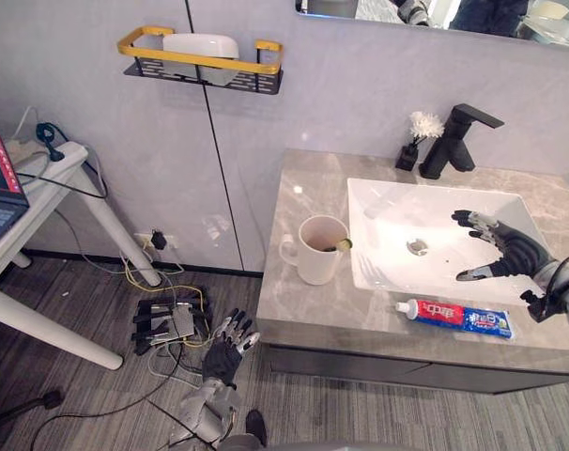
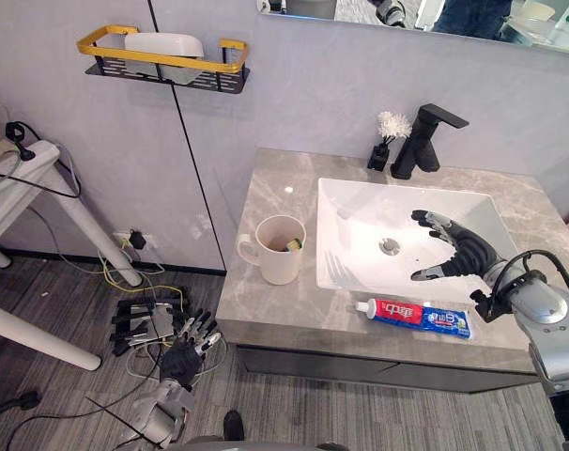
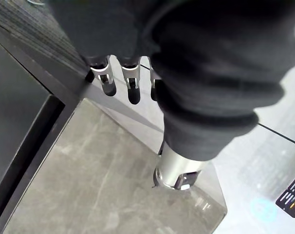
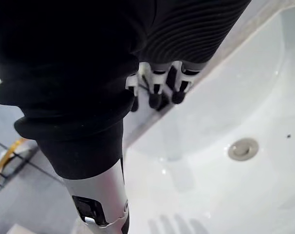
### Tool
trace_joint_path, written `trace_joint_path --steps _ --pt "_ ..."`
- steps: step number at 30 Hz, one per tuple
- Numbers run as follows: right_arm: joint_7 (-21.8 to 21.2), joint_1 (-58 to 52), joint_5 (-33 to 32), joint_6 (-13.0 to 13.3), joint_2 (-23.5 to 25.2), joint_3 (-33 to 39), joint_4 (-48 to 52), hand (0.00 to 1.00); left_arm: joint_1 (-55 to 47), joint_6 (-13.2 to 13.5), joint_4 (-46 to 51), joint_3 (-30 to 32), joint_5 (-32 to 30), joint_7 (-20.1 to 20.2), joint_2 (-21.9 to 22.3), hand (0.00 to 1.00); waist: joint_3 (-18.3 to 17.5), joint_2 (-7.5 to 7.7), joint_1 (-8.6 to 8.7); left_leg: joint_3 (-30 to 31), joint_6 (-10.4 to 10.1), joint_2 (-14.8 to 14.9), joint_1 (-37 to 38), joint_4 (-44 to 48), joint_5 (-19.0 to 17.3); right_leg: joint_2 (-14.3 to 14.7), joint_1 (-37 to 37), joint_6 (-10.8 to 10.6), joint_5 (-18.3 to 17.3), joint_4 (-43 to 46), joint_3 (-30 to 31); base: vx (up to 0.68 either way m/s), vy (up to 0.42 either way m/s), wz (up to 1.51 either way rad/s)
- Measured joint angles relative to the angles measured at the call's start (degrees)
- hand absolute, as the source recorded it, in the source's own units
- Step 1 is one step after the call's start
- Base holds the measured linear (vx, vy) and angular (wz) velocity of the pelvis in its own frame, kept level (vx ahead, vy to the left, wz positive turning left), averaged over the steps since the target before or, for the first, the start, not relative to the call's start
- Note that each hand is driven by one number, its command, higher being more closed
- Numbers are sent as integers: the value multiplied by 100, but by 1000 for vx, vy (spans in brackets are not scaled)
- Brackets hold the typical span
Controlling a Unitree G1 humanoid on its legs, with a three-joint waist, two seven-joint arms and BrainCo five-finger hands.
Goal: Organize washtable
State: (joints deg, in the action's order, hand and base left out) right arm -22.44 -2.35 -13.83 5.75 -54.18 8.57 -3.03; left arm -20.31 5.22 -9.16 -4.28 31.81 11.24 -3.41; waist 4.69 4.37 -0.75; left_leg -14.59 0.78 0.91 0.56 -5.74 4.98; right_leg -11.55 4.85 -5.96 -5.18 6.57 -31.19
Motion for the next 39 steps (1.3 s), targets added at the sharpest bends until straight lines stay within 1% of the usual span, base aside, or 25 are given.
trace_joint_path --steps 5,10,12,15,29,33,36,39 --pt "2 -272 54 -24 77 237 -6 0 -21 -5 0 9 -1 0 -5 0 1 0 19 -31 0 8 1 1 0 20 -1 7 29 -53 30 6 -3 -4" --pt "2 -388 132 -91 152 272 -22 0 -30 -14 -1 17 -1 1 -5 0 8 1 47 -105 -1 14 17 0 -1 30 -22 8 56 -83 118 3 1 -8" --pt "4 -403 193 -98 204 272 -93 0 -30 -40 -1 -1 0 1 -16 0 12 4 112 -125 -2 21 8 -4 -2 33 -49 8 56 -84 148 0 2 -6" --pt "6 -410 261 -116 209 266 -199 0 -113 -43 -6 -11 1 1 -18 0 15 -2 155 -163 -1 29 -1 -5 -2 39 -84 9 56 -85 191 9 -1 -6" --pt "-16 -428 264 -126 209 203 -301 0 -115 -41 -44 -13 5 4 -36 0 23 9 142 -117 -15 59 -105 -5 10 103 -123 43 94 -195 151 8 -3 1" --pt "-17 -358 263 -126 206 126 -301 0 -108 -19 -43 -10 13 5 -39 0 31 11 140 -109 -15 82 -250 -4 45 124 -262 60 105 -192 145 2 -1 1" --pt "-24 -295 261 -123 198 -75 -300 0 -108 -1 -43 -12 19 5 -84 0 56 51 137 -106 -28 107 -287 -3 56 148 -298 64 106 -193 145 0 0 0" --pt "-32 -246 260 -123 196 -90 -299 0 -128 -37 -44 -61 18 6 -106 0 121 72 137 -97 -28 105 -317 -3 59 148 -322 64 106 -194 136 0 0 0"
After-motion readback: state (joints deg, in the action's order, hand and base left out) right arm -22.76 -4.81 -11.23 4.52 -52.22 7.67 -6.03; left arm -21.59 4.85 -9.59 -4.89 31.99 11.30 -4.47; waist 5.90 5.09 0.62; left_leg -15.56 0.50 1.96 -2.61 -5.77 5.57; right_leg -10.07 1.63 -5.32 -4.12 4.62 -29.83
